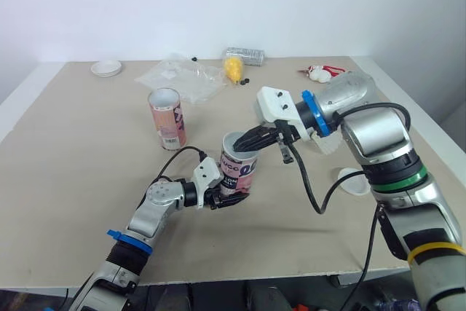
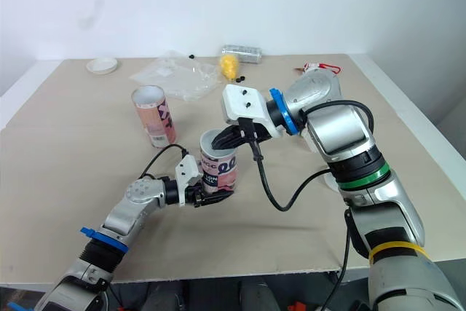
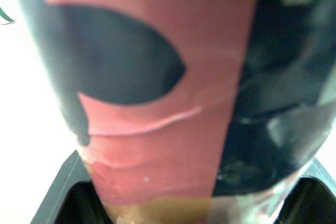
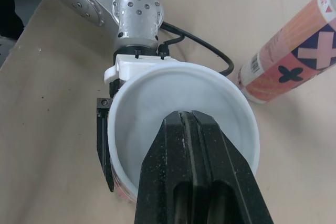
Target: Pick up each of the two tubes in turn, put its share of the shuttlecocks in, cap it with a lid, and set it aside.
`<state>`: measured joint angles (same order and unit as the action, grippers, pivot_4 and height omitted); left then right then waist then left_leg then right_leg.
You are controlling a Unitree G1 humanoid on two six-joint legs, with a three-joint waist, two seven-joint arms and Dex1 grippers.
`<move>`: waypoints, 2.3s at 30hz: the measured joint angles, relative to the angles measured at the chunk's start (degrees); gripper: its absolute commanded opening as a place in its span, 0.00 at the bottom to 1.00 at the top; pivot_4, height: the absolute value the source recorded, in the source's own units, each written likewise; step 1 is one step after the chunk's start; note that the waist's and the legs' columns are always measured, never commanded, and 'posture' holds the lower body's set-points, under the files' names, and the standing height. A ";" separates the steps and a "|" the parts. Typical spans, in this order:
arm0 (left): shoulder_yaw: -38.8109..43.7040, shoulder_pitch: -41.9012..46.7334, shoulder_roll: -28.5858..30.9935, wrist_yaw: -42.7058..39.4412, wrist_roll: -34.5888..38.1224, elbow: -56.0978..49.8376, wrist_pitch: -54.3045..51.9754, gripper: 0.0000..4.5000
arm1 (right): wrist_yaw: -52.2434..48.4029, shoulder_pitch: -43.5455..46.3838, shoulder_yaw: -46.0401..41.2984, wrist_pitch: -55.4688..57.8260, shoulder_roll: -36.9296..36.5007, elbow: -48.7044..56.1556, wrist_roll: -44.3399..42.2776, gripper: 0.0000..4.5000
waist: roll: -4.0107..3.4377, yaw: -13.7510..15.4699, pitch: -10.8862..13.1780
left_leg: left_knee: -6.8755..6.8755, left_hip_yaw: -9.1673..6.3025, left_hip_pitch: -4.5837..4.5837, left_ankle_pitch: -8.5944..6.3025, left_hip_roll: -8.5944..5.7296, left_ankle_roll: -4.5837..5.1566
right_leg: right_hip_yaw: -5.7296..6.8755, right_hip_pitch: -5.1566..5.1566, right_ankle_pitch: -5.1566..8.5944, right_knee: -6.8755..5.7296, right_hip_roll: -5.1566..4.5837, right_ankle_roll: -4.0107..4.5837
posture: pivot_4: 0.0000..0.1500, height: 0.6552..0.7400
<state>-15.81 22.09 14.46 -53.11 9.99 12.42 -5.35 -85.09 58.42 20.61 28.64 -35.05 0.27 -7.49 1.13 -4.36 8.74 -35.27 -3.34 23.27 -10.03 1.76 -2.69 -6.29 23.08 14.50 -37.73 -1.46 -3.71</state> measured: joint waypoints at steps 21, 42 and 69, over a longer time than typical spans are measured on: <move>0.05 -0.84 0.00 0.14 -0.01 0.11 -0.08 0.67 | -3.07 2.56 1.15 4.00 2.52 -4.16 0.36 0.02 | 0.10 0.00 -1.00 | 0.68 0.05 -0.30 -0.01 -0.09 0.00 | 0.29 0.03 0.00 0.73 -0.41 0.00 | 1.00 1.00; 0.09 -0.88 0.31 0.63 0.06 -2.61 0.43 0.67 | 10.65 -14.96 -25.29 5.48 -0.99 -3.82 -17.74 0.02 | 0.01 1.32 0.09 | 0.83 -0.13 0.49 -0.21 -0.05 0.36 | 0.11 0.25 -0.04 0.73 0.02 -0.16 | 1.00 1.00; 0.71 -1.98 2.89 -1.95 0.94 -4.07 2.53 1.00 | 21.18 -50.21 -19.37 -16.94 2.15 9.09 -14.64 0.99 | 0.18 1.03 0.33 | 0.85 0.00 0.33 -0.32 0.01 0.27 | -0.03 0.17 0.05 0.73 0.10 -0.09 | 1.00 1.00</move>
<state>-15.09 20.11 17.35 -55.06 10.93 8.36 -2.82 -63.90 8.22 1.24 11.71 -32.90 9.36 -22.13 1.31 -3.33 9.06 -34.42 -3.34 23.60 -10.35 1.77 -2.42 -6.32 23.25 14.55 -37.00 -1.36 -3.80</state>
